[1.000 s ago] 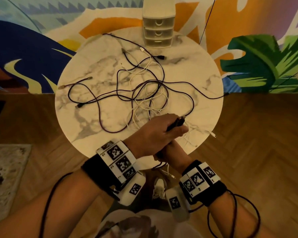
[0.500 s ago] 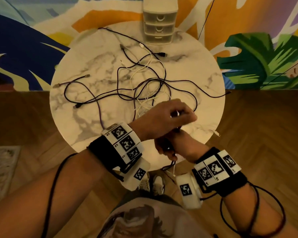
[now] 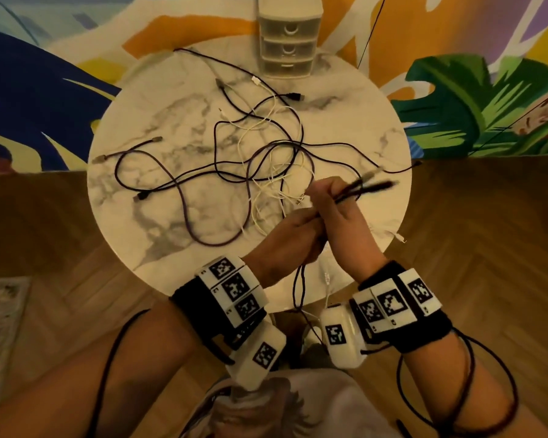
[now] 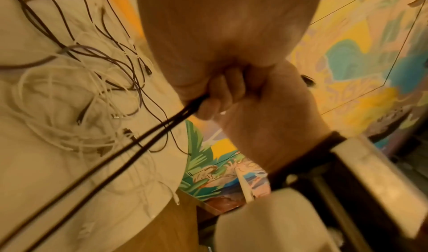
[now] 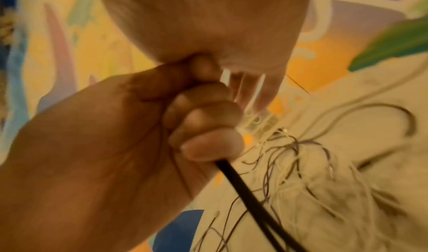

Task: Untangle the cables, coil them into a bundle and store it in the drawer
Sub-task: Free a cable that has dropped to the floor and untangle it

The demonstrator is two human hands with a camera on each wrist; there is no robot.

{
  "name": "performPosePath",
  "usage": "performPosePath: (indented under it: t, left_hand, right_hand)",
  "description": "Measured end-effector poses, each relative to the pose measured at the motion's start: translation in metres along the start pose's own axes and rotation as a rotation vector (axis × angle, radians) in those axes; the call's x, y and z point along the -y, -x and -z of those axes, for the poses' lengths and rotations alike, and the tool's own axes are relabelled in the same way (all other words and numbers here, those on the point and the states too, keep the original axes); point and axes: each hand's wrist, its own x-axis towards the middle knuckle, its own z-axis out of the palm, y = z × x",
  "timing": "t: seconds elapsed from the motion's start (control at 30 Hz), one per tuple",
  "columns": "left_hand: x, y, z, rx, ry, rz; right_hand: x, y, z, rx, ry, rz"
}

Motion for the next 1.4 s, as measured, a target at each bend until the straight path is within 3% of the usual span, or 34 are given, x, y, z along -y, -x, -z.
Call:
performPosePath:
  t: [0.07, 0.13, 0.2, 0.27, 0.37, 0.47, 0.57, 0.77, 0.93, 1.0, 1.17, 1.23, 1.4]
  left_hand:
    - [-0.010, -0.003, -0.004, -0.102, 0.124, 0.059]
    - [-0.022, -0.008, -0.004, -0.067, 0.181, 0.062]
    - [-0.032, -0.013, -0.008, 0.011, 0.065, -0.022]
    - [-0.045, -0.014, -0.017, 0.024, -0.275, -0.141]
    - [-0.065, -0.015, -0.036, -0.007, -0.761, -0.332]
    - [-0.079, -0.020, -0.058, -0.037, -0.980, -0.505]
    - [-0.089, -0.025, -0.078, -0.088, -1.132, -0.597]
    - [-0.107, -0.037, -0.109, -0.190, -1.205, -0.787]
    - [-0.116, -0.045, -0.131, -0.219, -1.287, -0.826]
    - [-0.124, -0.051, -0.133, -0.244, -1.271, -0.846]
    - [-0.117, -0.062, -0.142, -0.236, -1.272, -0.872]
    - [-0.122, -0.065, -0.142, -0.242, -1.261, -0.873]
    - [-0.149, -0.077, -0.144, -0.293, -1.237, -0.911]
  right_hand:
    - [-0.005, 0.013, 0.004, 0.224, -0.379, -0.265]
    - [-0.019, 0.030, 0.006, 0.467, -0.452, -0.353]
    - [-0.038, 0.047, 0.009, 0.604, -0.295, -0.318]
    - [-0.065, 0.060, 0.011, 0.687, -0.083, -0.291]
    - [-0.103, 0.077, 0.027, 0.693, 0.102, -0.411]
    - [-0.146, 0.088, 0.060, 0.662, 0.301, -0.486]
    - [-0.175, 0.093, 0.105, 0.611, 0.501, -0.579]
    - [-0.197, 0.081, 0.182, 0.440, 0.983, -0.686]
    - [-0.186, 0.044, 0.238, -0.006, 1.087, -0.614]
    - [-0.183, 0.036, 0.246, -0.113, 1.086, -0.589]
    - [-0.193, 0.032, 0.243, -0.045, 0.916, -0.743]
    - [-0.184, 0.021, 0.256, -0.217, 0.820, -0.707]
    - [-0.135, -0.023, 0.298, -0.702, 0.533, -0.397]
